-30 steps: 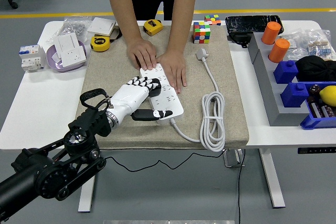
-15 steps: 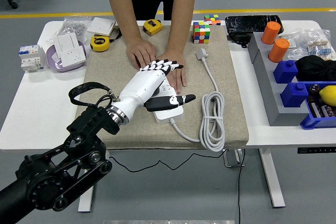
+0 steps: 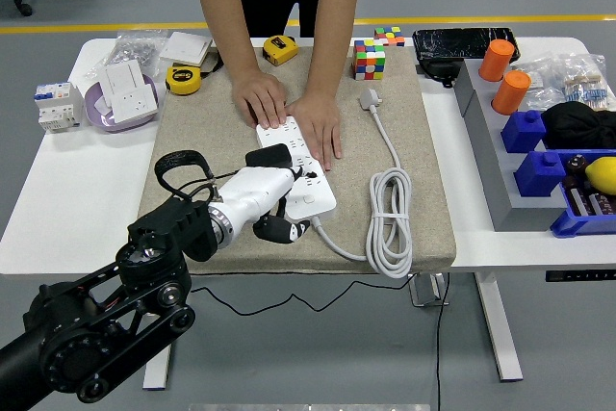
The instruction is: Pick up the plug,place it near the board,insert it into the board,press the button
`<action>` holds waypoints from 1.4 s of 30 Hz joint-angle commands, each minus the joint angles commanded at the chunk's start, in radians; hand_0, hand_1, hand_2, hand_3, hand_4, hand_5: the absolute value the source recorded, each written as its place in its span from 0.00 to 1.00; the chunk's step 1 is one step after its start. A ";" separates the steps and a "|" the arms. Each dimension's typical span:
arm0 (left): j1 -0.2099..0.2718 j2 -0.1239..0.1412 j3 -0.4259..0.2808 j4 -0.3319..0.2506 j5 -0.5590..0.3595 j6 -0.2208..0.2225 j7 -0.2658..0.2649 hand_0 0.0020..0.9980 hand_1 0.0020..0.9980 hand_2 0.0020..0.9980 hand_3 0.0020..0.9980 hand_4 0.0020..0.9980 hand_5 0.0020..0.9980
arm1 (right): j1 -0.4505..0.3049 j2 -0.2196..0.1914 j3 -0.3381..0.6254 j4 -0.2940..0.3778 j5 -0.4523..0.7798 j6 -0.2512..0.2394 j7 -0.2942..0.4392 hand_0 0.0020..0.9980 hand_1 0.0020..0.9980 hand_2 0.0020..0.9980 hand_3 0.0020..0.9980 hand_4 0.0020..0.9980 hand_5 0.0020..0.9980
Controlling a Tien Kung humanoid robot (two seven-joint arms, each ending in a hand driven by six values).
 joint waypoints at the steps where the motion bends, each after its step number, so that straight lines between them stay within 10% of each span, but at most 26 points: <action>1: -0.003 -0.002 0.005 0.010 0.002 -0.006 0.003 0.10 0.06 0.16 0.93 0.48 0.10 | 0.000 0.000 0.002 0.000 -0.001 0.000 -0.001 0.81 0.72 0.69 0.61 0.90 0.57; 42: -0.017 -0.055 0.024 0.147 0.034 0.009 -0.024 0.10 0.05 0.16 0.92 0.43 0.11 | -0.005 -0.003 -0.009 0.000 0.003 0.000 0.000 0.80 0.72 0.69 0.61 0.89 0.57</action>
